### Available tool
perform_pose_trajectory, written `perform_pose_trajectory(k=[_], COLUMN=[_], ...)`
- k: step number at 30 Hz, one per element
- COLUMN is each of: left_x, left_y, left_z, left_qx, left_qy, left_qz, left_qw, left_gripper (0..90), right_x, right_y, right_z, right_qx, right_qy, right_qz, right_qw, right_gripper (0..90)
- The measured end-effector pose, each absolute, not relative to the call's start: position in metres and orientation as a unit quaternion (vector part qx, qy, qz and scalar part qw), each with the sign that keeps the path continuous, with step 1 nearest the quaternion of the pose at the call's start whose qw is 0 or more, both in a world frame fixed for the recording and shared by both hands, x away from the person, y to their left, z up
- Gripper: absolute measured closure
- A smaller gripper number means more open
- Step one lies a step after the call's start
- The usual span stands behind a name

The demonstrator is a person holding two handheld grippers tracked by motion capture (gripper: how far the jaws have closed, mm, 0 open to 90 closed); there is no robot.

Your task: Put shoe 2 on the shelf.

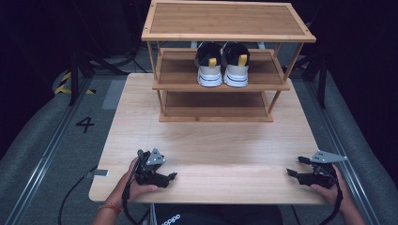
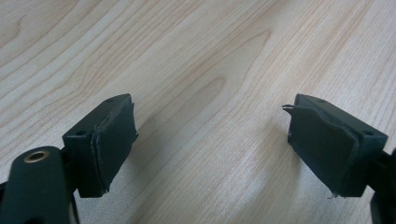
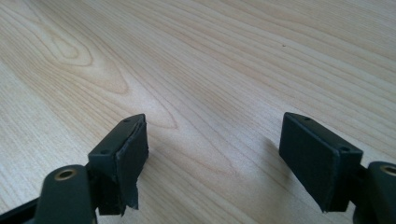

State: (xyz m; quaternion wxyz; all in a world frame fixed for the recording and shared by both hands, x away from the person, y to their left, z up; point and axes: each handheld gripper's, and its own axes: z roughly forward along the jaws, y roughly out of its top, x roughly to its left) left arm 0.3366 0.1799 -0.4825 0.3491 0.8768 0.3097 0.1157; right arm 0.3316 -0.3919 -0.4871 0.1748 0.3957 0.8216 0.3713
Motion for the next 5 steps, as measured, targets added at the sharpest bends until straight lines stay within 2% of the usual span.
perform_pose_trajectory(k=[5], left_x=[0.3366], left_y=[0.1799], left_z=[-0.4825], left_qx=[0.877], left_qy=[0.310], left_qz=[0.115], left_qw=[0.349], left_gripper=[15.6], right_x=[0.3318], right_y=[-0.3920], right_z=[-0.4871], right_qx=[0.397], right_qy=[0.821], right_qz=[0.371], right_qw=[0.175], right_gripper=[23.5])
